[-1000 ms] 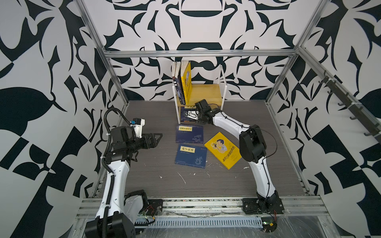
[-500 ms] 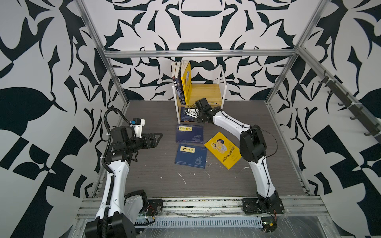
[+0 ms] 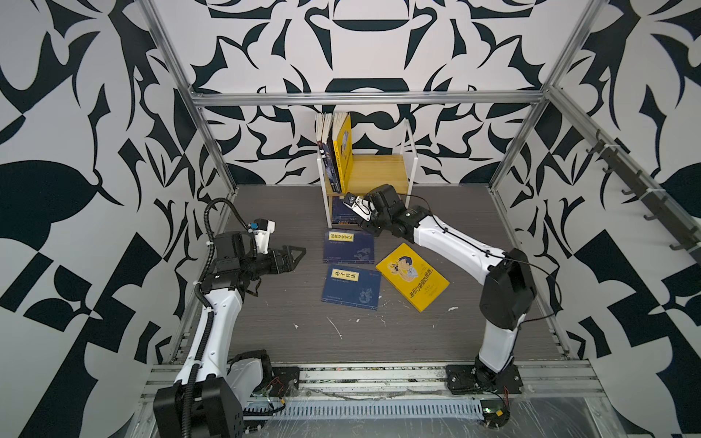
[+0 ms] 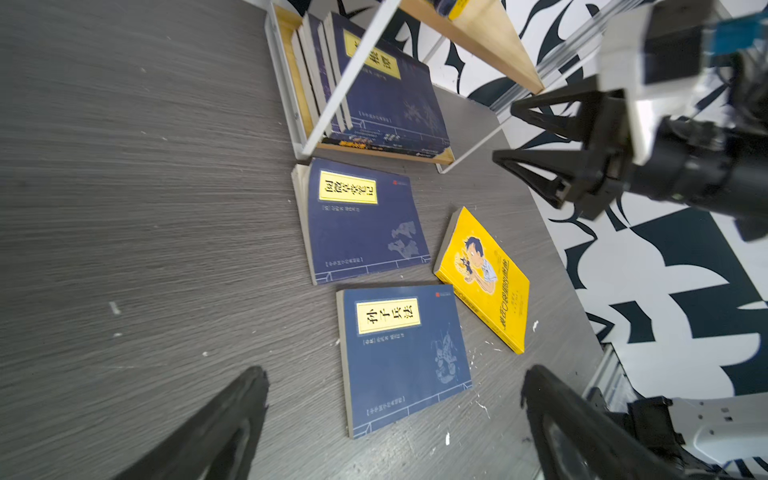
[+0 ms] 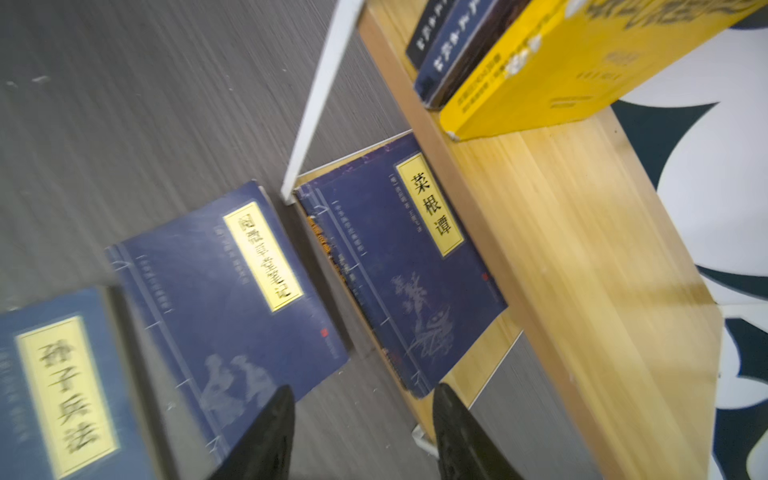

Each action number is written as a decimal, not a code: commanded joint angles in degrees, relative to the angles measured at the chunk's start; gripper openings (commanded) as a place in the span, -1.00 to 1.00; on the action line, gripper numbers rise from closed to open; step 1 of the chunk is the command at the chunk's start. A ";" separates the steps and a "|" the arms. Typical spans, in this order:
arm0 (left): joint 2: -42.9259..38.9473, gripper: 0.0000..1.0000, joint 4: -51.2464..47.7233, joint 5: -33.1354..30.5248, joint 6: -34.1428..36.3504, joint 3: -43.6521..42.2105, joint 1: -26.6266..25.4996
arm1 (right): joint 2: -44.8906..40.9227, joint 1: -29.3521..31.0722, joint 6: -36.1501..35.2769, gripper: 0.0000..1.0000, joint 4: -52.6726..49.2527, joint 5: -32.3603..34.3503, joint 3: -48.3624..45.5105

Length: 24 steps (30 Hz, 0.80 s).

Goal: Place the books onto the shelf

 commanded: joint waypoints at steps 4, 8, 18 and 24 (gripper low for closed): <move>4.51 0.96 -1.77 1.74 0.04 0.23 -3.53 | -8.85 5.12 20.73 0.39 4.24 7.28 -12.19; 9.27 0.93 -3.46 1.76 0.11 1.66 -6.10 | -12.63 9.74 31.55 0.37 1.53 10.43 -17.43; 21.72 0.83 -4.82 0.41 -3.32 4.63 -10.16 | -21.25 12.09 60.21 0.13 0.95 2.10 -32.36; 27.05 0.78 -4.26 -2.21 -7.97 6.79 -11.44 | -21.01 10.41 66.28 0.04 4.14 -1.34 -38.90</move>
